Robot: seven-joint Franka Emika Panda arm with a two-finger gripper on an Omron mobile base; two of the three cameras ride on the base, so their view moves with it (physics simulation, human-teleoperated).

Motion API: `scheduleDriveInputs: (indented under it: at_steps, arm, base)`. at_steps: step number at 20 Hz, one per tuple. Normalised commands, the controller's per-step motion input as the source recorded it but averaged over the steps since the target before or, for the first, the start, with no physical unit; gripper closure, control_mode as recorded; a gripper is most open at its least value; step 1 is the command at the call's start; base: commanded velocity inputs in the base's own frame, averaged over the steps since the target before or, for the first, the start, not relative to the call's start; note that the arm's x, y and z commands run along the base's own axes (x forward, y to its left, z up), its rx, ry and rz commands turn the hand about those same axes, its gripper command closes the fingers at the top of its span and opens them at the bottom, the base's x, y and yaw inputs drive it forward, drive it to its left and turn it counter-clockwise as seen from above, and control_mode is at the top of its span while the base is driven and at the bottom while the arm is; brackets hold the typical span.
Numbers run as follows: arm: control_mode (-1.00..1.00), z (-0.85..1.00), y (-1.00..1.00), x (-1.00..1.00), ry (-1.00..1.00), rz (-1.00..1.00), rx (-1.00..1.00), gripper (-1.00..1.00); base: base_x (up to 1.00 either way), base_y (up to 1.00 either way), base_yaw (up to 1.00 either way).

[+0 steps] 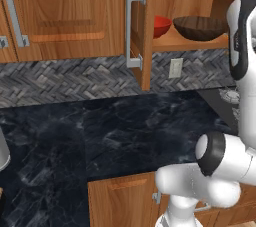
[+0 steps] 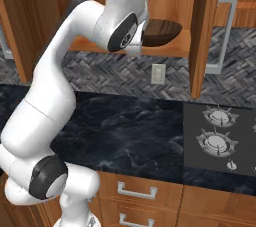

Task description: Open the cabinet. Pick the bowls from the counter and place them in the cabinet. Then close the cabinet.

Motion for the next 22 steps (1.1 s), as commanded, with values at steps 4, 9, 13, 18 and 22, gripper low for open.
scheduleDriveInputs:
  at_steps: [4, 9, 13, 18, 22]
  arm:
    - [-1.00, 0.49, 0.00, -0.97, -0.28, 0.00, 0.00, -1.00]
    - [-1.00, 0.17, -0.03, -0.81, -0.03, 0.01, 0.00, -1.00]
    - [-1.00, 0.00, -0.02, -0.79, 0.00, 0.05, 0.00, -1.00]
    - [-1.00, -0.29, 0.00, -0.60, -0.01, 0.12, -0.01, -1.00]
    - [-1.00, -0.75, 0.00, -0.70, -0.15, 0.18, -0.04, -1.00]
  base:
    - [0.00, 0.00, 0.00]
    - [0.00, 0.00, 0.00]
    - [0.00, 0.00, 0.00]
    - [0.00, 0.00, 0.00]
    - [0.00, 0.00, 0.00]
